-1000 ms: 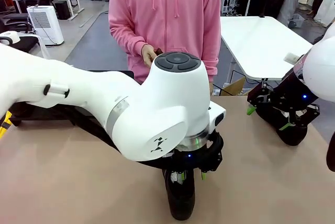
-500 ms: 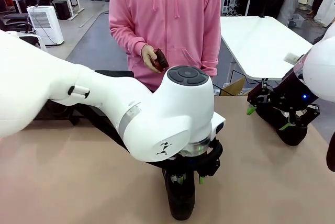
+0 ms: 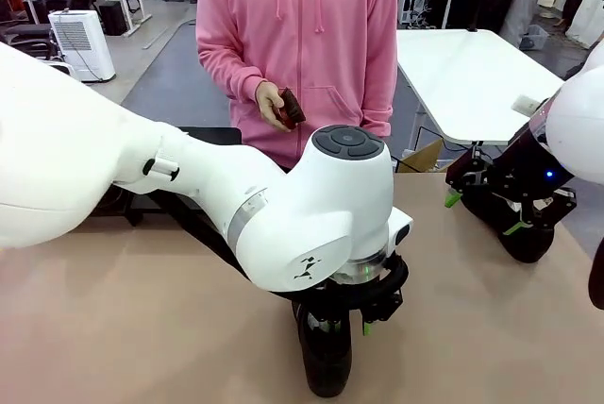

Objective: Organize the shoes by placing them on the stand.
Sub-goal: Place the Shoe from the middle of the table onto the Shoes Stand.

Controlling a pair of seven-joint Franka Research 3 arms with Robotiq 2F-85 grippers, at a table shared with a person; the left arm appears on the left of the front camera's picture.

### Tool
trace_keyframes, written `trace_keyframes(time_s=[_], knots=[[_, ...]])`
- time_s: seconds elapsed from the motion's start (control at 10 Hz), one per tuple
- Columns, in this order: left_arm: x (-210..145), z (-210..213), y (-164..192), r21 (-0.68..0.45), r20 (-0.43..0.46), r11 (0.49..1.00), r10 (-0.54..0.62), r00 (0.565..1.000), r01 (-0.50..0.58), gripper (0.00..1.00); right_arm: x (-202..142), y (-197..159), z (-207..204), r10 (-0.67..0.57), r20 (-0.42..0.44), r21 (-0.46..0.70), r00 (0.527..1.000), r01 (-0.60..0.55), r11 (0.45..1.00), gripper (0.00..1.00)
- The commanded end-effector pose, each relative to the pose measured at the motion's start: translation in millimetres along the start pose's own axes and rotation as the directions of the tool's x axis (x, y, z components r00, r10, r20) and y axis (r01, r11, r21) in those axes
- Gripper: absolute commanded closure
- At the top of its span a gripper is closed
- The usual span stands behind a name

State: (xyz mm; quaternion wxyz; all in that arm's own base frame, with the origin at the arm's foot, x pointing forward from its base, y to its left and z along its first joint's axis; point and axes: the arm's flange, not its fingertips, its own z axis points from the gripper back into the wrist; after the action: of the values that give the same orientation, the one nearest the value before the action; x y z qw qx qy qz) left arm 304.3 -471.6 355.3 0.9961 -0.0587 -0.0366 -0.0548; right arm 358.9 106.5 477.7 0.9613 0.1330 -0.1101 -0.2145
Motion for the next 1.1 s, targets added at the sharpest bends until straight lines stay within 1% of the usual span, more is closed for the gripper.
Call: trace_keyframes(time_s=[0.0,0.1,0.2,0.5,0.6,0.7,0.8,0.9,1.0], knots=[[5,-3,-5,0.042,0.017,0.999,0.013,1.000,-0.013,0.86,1,0,1,0.009,-0.009,0.012,1.000,-0.009,1.000,0.00],[6,-5,-4,0.049,0.007,0.999,0.016,1.000,-0.016,0.97,1,0,1,0.009,-0.009,0.012,1.000,-0.009,1.000,0.00],[6,-5,-3,0.049,0.009,0.999,0.016,1.000,-0.016,1.00,1,0,1,0.009,-0.009,0.012,1.000,-0.009,1.000,0.00],[8,-7,4,0.058,-0.006,0.998,0.024,1.000,-0.023,1.00,1,0,1,0.009,-0.009,0.012,1.000,-0.009,1.000,0.00],[6,2,8,0.029,-0.039,1.000,0.010,0.999,-0.009,1.00,1,0,1,0.009,-0.009,0.012,1.000,-0.009,1.000,0.00],[-4,23,16,-0.028,-0.062,0.999,-0.020,0.998,0.018,1.00,1,0,1,0.009,-0.009,0.012,1.000,-0.009,1.000,0.00],[-13,54,31,-0.094,-0.039,0.994,-0.050,0.998,0.046,1.00,1,0,1,0.009,-0.009,0.012,1.000,-0.009,1.000,0.00],[-16,81,49,-0.113,0.001,0.992,-0.049,0.999,0.048,1.00,1,0,1,0.009,-0.009,0.012,1.000,-0.009,1.000,0.00],[-15,110,74,-0.133,0.078,0.989,-0.049,0.996,0.059,1.00,1,0,1,0.009,-0.009,0.012,1.000,-0.009,1.000,0.00]])
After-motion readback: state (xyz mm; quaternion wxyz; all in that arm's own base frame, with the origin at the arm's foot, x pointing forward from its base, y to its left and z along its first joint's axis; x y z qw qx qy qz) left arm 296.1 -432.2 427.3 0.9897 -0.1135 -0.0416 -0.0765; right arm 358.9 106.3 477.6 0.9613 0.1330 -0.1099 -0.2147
